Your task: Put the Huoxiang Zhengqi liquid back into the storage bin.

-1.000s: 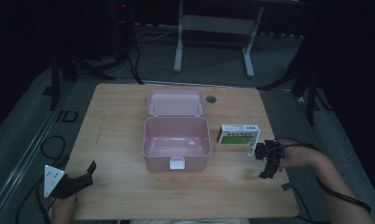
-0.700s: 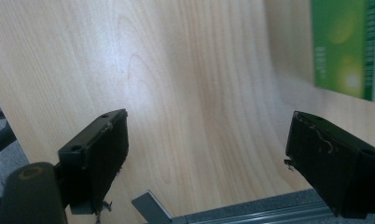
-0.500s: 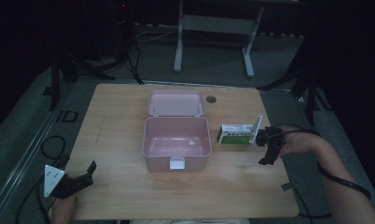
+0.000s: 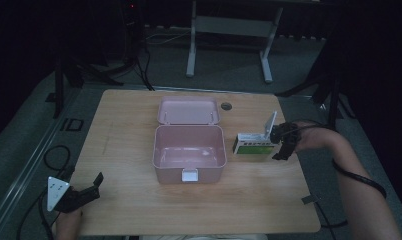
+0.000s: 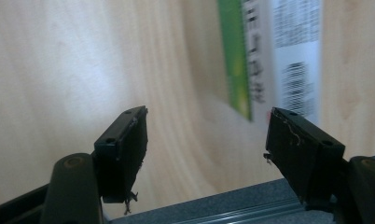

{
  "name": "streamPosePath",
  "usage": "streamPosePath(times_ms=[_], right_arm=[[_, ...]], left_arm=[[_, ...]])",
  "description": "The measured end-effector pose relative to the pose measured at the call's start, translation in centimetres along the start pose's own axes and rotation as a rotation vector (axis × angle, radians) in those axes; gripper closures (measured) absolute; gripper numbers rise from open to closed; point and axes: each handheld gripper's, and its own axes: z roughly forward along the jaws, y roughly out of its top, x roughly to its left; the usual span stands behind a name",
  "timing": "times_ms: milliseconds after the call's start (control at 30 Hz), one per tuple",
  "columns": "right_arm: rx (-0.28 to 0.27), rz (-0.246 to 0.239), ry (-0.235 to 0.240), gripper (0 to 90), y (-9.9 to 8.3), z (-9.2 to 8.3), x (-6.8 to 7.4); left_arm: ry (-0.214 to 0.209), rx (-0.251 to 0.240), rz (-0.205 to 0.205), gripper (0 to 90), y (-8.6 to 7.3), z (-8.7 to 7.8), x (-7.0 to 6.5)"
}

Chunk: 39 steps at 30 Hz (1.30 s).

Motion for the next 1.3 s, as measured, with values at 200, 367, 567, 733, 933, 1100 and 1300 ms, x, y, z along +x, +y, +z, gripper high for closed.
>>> streamPosePath(times_ms=[200,367,567,733,933,1100,1300], right_arm=[[0.012,-0.007,-0.035,35.7,0.7,0.2,-1.7],[0.025,-0.006,-0.039,38.3,1.1,0.4,-2.5],[0.046,0.007,-0.047,42.1,1.9,1.3,-3.5],[0.074,-0.012,-0.038,46.2,2.2,2.5,-4.1],[0.084,-0.017,-0.013,51.8,2.5,3.7,-4.7],[0.103,-0.026,0.002,53.9,2.7,4.8,-4.9],[0.106,-0.05,0.021,55.6,2.9,5.5,-5.0]], left_arm=[[-0.001,0.0,0.0,0.2,0.0,0.0,0.0],[-0.001,0.002,0.002,0.2,0.0,0.0,0.0],[-0.002,0.0,0.001,0.2,0.0,0.0,0.0],[-0.003,0.0,0.0,0.2,0.0,0.0,0.0],[-0.005,0.0,0.0,0.2,0.0,0.0,0.0],[-0.006,0.0,-0.001,0.2,0.0,0.0,0.0],[-0.006,0.0,-0.001,0.2,0.0,0.0,0.0]])
